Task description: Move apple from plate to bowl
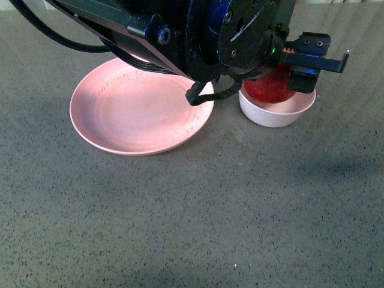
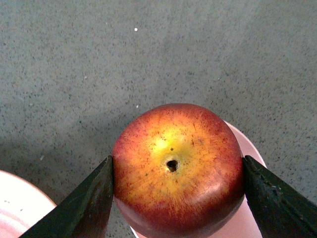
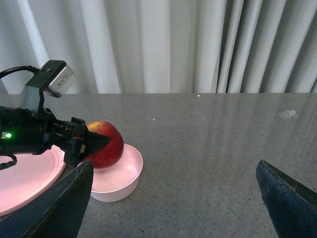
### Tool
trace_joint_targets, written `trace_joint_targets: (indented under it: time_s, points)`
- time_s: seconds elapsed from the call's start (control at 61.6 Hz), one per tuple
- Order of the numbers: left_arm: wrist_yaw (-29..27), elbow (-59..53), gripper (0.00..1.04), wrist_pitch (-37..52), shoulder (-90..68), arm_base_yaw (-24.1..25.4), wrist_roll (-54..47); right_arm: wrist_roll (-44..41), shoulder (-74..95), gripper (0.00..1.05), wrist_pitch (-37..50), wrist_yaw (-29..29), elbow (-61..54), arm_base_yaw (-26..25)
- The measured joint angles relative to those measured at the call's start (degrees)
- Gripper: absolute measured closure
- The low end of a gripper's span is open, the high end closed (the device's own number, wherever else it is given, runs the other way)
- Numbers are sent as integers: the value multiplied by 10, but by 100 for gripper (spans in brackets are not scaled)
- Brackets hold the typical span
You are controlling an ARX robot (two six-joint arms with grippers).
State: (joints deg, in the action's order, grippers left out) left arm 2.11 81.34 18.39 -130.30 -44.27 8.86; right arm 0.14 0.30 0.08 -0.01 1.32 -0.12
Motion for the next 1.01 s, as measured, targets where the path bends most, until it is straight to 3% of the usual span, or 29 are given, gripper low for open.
trace_joint_targets:
  time_s: [0.146,0.244,0.325,0.747,0.926,0.958,0.991,1.007]
  points:
    - [5,-7,39,0,-2,0,1,0,0,9,0,0,0,0]
    - [5,-7,16,4,-2,0,2,0,0,9,0,0,0,0]
    - [4,-7,7,8,0,0,2,0,0,9,0,0,0,0]
    - [-13,-47,9,41,35,15,20,0,0,9,0,0,0,0]
    - [-26,-126,9,84,120,58,33,0,0,9,0,0,0,0]
    - [-56,-150,10,109,138,69,23,0,0,9,0,0,0,0]
    - [-155,-191,17,202,153,81,-2,0,0,9,0,0,0,0]
    - [-177,-203,19,226,158,84,-9,0,0,9,0,-1,0,0]
